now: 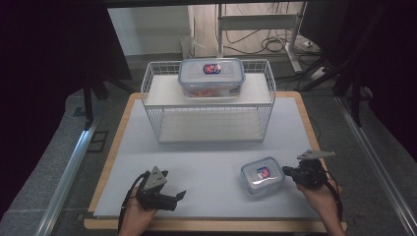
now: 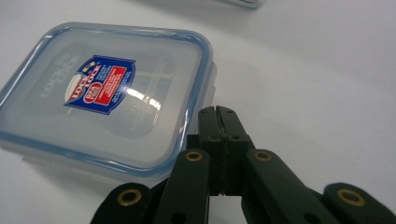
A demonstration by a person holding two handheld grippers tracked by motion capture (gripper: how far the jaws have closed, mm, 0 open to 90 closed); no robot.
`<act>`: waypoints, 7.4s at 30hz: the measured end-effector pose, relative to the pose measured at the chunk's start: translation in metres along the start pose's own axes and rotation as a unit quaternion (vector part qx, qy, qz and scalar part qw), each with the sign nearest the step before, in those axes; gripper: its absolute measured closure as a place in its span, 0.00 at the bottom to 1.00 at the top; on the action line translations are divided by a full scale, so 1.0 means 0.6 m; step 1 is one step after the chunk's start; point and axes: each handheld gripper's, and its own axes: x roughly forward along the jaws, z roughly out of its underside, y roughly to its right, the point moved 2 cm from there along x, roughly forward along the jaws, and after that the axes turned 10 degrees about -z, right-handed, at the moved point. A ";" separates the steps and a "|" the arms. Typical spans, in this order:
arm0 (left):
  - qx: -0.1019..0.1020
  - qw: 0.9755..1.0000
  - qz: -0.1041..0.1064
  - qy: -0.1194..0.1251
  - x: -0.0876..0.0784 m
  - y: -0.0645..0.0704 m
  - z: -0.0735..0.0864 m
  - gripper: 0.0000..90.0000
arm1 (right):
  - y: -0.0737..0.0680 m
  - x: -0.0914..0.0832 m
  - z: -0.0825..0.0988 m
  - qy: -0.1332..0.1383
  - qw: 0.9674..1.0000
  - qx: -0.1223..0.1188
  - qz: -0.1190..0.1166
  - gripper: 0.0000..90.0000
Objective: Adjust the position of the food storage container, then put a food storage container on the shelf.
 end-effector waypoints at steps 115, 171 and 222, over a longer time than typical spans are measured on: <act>-0.015 0.996 0.080 -0.029 0.011 0.002 -0.033 0.10 | -0.166 0.069 -0.044 0.028 0.993 -0.031 -0.106 0.45; -0.193 0.940 0.275 -0.052 0.067 0.001 -0.023 0.62 | -0.163 0.122 -0.021 0.017 0.954 0.109 -0.278 0.63; -0.205 0.946 0.251 0.029 0.005 -0.072 -0.179 0.64 | -0.155 0.048 -0.172 0.122 0.953 0.072 -0.266 0.64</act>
